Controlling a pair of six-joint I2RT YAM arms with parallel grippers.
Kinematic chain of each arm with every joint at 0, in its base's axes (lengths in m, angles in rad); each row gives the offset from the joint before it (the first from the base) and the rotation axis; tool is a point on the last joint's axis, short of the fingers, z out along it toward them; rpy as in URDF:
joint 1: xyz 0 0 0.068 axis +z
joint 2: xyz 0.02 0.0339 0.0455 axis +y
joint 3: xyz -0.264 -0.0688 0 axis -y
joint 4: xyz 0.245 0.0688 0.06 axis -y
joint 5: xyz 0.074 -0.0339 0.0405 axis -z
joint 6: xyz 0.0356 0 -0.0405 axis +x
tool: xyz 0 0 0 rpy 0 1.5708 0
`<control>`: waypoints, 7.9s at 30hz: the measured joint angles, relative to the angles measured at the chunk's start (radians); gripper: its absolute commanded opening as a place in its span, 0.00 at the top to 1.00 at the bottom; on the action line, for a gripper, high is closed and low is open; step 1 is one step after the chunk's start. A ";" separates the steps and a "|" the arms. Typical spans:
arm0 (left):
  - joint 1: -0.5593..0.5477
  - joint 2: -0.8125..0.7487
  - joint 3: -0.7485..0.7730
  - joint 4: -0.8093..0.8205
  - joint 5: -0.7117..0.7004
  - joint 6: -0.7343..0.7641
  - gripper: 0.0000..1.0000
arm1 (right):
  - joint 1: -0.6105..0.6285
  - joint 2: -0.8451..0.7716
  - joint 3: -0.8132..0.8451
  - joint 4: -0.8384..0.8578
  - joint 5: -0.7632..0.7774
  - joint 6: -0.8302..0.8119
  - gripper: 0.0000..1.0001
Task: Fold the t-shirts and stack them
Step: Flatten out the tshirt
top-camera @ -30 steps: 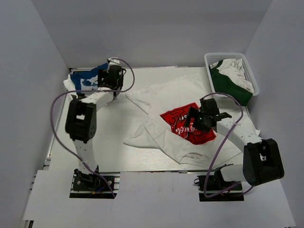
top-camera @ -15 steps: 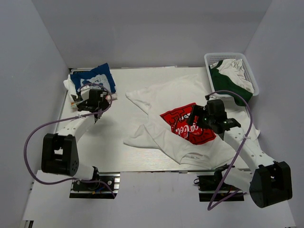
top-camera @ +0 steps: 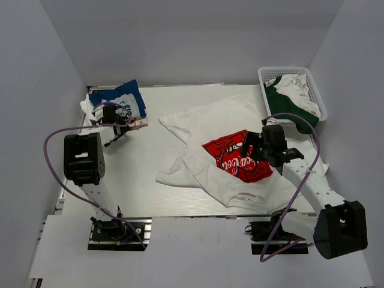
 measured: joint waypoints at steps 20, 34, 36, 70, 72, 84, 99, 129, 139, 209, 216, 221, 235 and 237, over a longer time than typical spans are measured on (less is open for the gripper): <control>0.085 0.272 0.373 -0.048 -0.013 0.176 0.00 | -0.042 0.143 0.034 0.066 0.070 -0.003 0.10; 0.116 0.174 0.332 -0.121 0.008 0.252 0.00 | -0.043 0.174 0.061 0.065 0.022 -0.013 0.10; 0.117 0.093 0.305 -0.155 0.065 0.253 0.00 | -0.045 0.154 0.058 0.068 0.006 -0.004 0.10; -0.490 0.423 0.672 -0.221 0.421 0.291 0.00 | -0.150 0.188 -0.101 -0.016 0.151 0.155 0.10; -0.488 0.362 0.563 -0.177 0.391 0.275 0.00 | -0.130 0.247 -0.056 -0.016 0.153 0.132 0.10; -0.486 -0.135 -0.097 -0.172 0.185 0.064 0.00 | 0.099 0.745 0.459 -0.013 0.159 0.035 0.10; -0.532 -0.352 -0.128 -0.447 0.039 -0.077 0.00 | 0.131 1.052 1.030 -0.131 0.125 -0.093 0.10; -0.381 -0.460 -0.435 -0.333 -0.161 -0.373 1.00 | 1.001 0.496 0.310 -0.122 0.173 -0.231 0.10; -0.382 -0.535 -0.431 -0.373 -0.156 -0.331 1.00 | 1.017 0.486 0.161 -0.021 0.077 -0.230 0.62; -0.358 -0.158 0.430 -0.206 -0.149 0.044 0.80 | 0.298 0.385 0.834 0.278 0.664 -0.584 1.00; -0.317 0.380 0.824 -0.280 -0.183 0.021 0.00 | 0.082 1.017 1.201 0.163 0.426 -0.439 0.10; -0.306 0.423 0.842 -0.290 -0.187 0.025 0.00 | 0.057 1.143 1.209 0.043 0.262 -0.382 0.10; -0.332 -0.039 0.207 -0.016 0.089 0.085 0.00 | 0.099 0.483 0.452 0.062 0.074 -0.073 0.10; -0.333 -0.015 0.184 -0.013 0.107 0.084 0.00 | 0.099 0.453 0.360 0.049 0.077 -0.031 0.10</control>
